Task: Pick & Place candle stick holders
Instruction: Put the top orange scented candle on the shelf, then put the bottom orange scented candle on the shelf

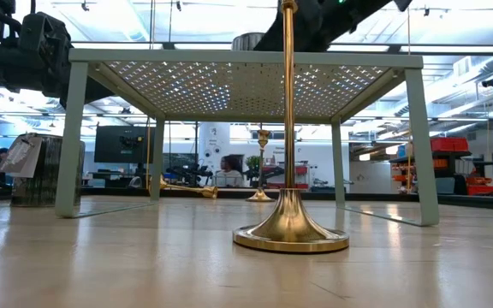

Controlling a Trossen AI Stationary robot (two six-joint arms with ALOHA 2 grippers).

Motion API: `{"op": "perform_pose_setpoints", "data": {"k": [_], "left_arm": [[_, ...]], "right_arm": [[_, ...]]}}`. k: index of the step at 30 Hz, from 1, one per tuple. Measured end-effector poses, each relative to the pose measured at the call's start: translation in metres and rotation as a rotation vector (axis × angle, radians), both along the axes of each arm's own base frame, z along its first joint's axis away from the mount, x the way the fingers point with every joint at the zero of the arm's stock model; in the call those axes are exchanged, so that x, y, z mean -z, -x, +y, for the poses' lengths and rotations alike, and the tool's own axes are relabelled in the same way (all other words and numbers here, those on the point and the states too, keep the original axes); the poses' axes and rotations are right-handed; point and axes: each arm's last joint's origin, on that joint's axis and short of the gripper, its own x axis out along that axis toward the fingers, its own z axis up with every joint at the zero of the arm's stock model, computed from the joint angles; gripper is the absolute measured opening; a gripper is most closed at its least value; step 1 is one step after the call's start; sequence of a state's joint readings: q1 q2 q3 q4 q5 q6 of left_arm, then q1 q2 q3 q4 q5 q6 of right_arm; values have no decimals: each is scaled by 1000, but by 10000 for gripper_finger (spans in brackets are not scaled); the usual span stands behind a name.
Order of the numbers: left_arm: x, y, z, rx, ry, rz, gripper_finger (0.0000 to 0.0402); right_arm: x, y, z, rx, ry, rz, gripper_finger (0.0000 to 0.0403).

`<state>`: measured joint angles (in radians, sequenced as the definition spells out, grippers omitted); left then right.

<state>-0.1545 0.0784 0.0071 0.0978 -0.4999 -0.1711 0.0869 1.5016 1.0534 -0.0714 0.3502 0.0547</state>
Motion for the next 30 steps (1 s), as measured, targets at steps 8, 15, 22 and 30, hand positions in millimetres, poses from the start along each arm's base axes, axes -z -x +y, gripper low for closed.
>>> {"op": "perform_pose_setpoints", "data": {"k": [8,15,22,30], "left_arm": [[0,0,0,0,0,0,218],[0,0,0,0,0,0,218],[0,0,0,0,1,-1,218],[0,0,0,0,1,-1,218]], "right_arm": [[-14,24,7,39,13,56,400],[-27,52,16,29,-24,110,400],[-34,86,32,6,-83,210,400],[-34,125,47,-63,-257,389,400]]}}
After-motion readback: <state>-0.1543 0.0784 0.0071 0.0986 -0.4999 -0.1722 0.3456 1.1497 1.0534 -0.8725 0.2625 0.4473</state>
